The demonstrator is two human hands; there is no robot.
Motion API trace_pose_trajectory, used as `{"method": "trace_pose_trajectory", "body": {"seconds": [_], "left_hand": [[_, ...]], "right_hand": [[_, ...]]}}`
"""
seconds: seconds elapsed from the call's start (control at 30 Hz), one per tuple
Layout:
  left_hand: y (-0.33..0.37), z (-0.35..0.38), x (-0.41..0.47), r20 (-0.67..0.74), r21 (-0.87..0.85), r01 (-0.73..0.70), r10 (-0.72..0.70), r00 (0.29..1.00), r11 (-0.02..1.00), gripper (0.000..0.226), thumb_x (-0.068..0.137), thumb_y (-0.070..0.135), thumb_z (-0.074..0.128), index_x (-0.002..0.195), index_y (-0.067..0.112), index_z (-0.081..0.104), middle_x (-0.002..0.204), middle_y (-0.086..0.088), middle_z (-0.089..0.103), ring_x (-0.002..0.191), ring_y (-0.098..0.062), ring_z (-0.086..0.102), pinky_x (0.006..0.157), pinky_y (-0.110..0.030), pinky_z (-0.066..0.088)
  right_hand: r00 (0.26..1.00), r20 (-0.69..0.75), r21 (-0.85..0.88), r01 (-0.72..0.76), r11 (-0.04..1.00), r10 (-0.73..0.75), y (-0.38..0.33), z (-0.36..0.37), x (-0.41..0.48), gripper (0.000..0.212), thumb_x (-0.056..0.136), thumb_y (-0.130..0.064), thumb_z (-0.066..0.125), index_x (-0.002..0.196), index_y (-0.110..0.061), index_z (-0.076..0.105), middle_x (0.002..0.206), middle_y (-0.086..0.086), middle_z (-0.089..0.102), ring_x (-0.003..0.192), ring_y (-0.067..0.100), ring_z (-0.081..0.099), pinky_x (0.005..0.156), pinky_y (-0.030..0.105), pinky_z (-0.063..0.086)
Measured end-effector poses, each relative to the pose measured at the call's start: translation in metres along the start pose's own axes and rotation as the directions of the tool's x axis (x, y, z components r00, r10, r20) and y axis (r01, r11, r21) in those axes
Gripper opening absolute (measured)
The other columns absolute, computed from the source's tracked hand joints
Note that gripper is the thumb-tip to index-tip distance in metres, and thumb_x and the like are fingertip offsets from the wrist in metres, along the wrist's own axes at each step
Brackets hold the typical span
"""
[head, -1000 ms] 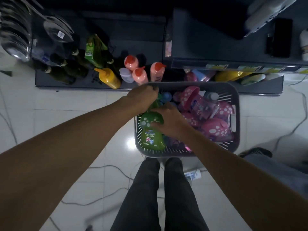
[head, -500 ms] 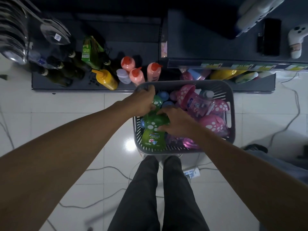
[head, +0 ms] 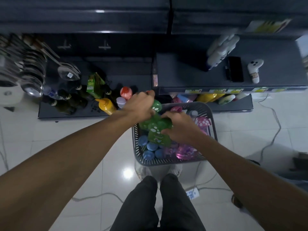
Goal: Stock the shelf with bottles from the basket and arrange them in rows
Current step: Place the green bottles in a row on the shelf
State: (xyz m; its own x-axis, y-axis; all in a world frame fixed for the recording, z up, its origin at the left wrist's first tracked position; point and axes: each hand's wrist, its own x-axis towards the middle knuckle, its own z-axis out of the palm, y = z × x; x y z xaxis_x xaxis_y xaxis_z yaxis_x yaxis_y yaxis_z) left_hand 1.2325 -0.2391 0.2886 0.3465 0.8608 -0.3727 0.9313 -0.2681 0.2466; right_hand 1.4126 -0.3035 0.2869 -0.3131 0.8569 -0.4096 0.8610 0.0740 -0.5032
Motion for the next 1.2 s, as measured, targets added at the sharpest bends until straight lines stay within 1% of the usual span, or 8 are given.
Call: {"method": "trace_pose_trajectory", "body": {"seconds": [0.13,0.37,0.5,0.63,0.8,1.03,1.1,1.2], "left_hand": [[0.002,-0.056,-0.006,-0.058,-0.014,-0.027,0.027,0.998,1.000,0.044,0.090,0.035,0.067,0.120,0.010,0.047,0.108,-0.019,0.064,0.100,-0.043,0.063,0.082,-0.047,0.055],[0.017,-0.147,-0.018,-0.176,0.037,-0.179,0.183,0.967,0.983,0.050,0.087,0.041,0.071,0.126,0.016,0.051,0.115,-0.013,0.064,0.106,-0.034,0.061,0.083,-0.037,0.048],[0.035,-0.196,-0.025,-0.241,0.081,-0.237,0.249,0.938,0.968,0.057,0.085,0.050,0.072,0.130,0.021,0.052,0.121,-0.010,0.064,0.111,-0.032,0.060,0.089,-0.043,0.051],[0.055,-0.237,-0.030,-0.329,0.138,-0.275,0.306,0.894,0.951,0.054,0.083,0.055,0.072,0.125,0.025,0.056,0.116,-0.005,0.067,0.108,-0.029,0.060,0.088,-0.044,0.052],[0.075,-0.278,-0.026,-0.403,0.119,-0.294,0.317,0.859,0.948,0.053,0.079,0.057,0.076,0.123,0.031,0.062,0.117,0.001,0.068,0.109,-0.025,0.060,0.091,-0.042,0.052],[0.100,-0.327,0.001,-0.479,0.049,-0.306,0.291,0.828,0.951,0.061,0.073,0.056,0.083,0.126,0.030,0.067,0.117,0.003,0.065,0.107,-0.016,0.061,0.093,-0.033,0.050],[0.105,-0.338,0.012,-0.523,-0.017,-0.299,0.246,0.816,0.954,0.063,0.070,0.055,0.086,0.124,0.028,0.066,0.113,0.008,0.067,0.106,-0.013,0.062,0.091,-0.028,0.049],[0.113,-0.352,0.030,-0.556,-0.068,-0.275,0.192,0.808,0.959,0.058,0.065,0.054,0.089,0.113,0.030,0.068,0.101,0.015,0.063,0.104,-0.013,0.062,0.092,-0.033,0.052]], "right_hand": [[0.997,-0.072,-0.010,0.024,1.000,-0.024,-0.015,-0.043,-0.013,0.051,0.077,-0.034,0.080,0.125,-0.022,0.064,0.115,0.000,0.071,0.104,0.020,0.066,0.088,0.029,0.050],[0.972,-0.206,-0.145,0.080,0.986,-0.109,-0.049,-0.120,-0.045,0.055,0.076,-0.035,0.079,0.127,-0.023,0.063,0.115,0.001,0.069,0.105,0.023,0.062,0.092,0.037,0.048],[0.957,-0.249,-0.205,0.095,0.974,-0.146,-0.064,-0.162,-0.063,0.055,0.077,-0.031,0.077,0.129,-0.021,0.063,0.118,0.000,0.067,0.107,0.021,0.062,0.093,0.036,0.049],[0.938,-0.294,-0.245,0.114,0.963,-0.186,-0.070,-0.197,-0.076,0.055,0.078,-0.032,0.079,0.130,-0.021,0.061,0.119,0.000,0.065,0.109,0.021,0.060,0.095,0.040,0.048],[0.911,-0.341,-0.330,0.115,0.937,-0.231,-0.067,-0.236,-0.081,0.056,0.079,-0.040,0.078,0.131,-0.028,0.060,0.127,-0.007,0.065,0.116,0.018,0.059,0.096,0.038,0.048],[0.894,-0.352,-0.320,0.162,0.934,-0.276,-0.056,-0.291,-0.067,0.054,0.080,-0.043,0.075,0.130,-0.031,0.060,0.124,-0.010,0.065,0.114,0.017,0.058,0.095,0.037,0.046],[0.881,-0.367,-0.326,0.178,0.928,-0.298,-0.052,-0.308,-0.059,0.053,0.079,-0.045,0.075,0.129,-0.032,0.060,0.121,-0.012,0.065,0.112,0.016,0.057,0.091,0.034,0.044],[0.846,-0.407,-0.319,0.221,0.922,-0.344,-0.048,-0.331,-0.047,0.053,0.077,-0.043,0.077,0.127,-0.031,0.062,0.115,-0.012,0.067,0.106,0.015,0.060,0.088,0.033,0.045]]}}
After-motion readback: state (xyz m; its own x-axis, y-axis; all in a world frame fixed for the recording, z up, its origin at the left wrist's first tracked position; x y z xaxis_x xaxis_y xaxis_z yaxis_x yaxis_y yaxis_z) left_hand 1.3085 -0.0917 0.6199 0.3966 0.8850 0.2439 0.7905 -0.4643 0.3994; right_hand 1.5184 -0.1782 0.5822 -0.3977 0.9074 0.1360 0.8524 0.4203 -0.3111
